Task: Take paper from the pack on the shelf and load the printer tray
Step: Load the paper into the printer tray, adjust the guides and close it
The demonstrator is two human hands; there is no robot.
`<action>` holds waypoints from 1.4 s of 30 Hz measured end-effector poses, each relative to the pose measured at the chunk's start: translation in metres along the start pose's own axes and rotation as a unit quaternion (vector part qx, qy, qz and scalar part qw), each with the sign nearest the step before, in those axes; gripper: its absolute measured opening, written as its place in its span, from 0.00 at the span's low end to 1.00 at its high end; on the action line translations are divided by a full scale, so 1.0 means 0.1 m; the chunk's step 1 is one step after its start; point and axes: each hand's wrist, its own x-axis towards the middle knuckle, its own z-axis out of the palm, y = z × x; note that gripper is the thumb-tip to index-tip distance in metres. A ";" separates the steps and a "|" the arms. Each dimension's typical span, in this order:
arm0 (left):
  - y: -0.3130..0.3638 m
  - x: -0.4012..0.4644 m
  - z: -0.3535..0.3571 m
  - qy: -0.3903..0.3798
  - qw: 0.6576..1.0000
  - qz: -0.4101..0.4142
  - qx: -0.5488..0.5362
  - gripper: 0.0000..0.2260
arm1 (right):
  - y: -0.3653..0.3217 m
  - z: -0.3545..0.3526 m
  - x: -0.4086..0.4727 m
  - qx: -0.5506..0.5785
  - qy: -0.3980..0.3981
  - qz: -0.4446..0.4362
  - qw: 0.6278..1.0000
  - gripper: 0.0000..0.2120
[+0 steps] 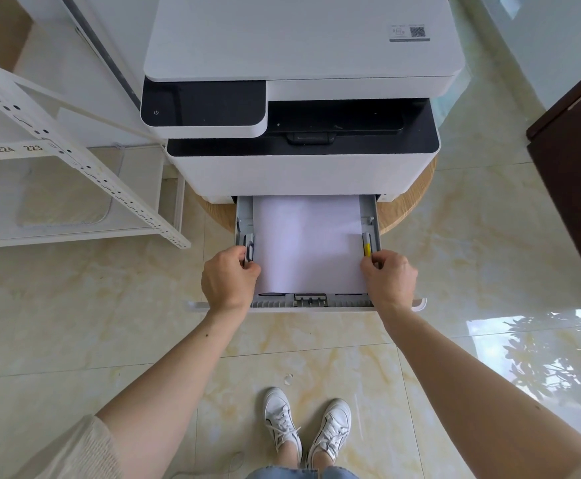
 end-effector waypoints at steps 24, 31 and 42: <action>0.03 0.14 0.32 -0.042 0.990 -0.019 0.136 0.22 | -0.12 0.20 0.04 -0.233 -0.040 -0.021 0.971 0.07; -0.01 0.14 0.30 -0.053 0.991 -0.023 0.124 0.25 | -0.12 0.19 0.04 -0.216 -0.039 -0.021 0.975 0.06; -0.01 0.17 0.28 -0.076 0.993 -0.088 0.027 0.22 | -0.11 0.16 0.05 -0.131 -0.039 0.032 0.990 0.20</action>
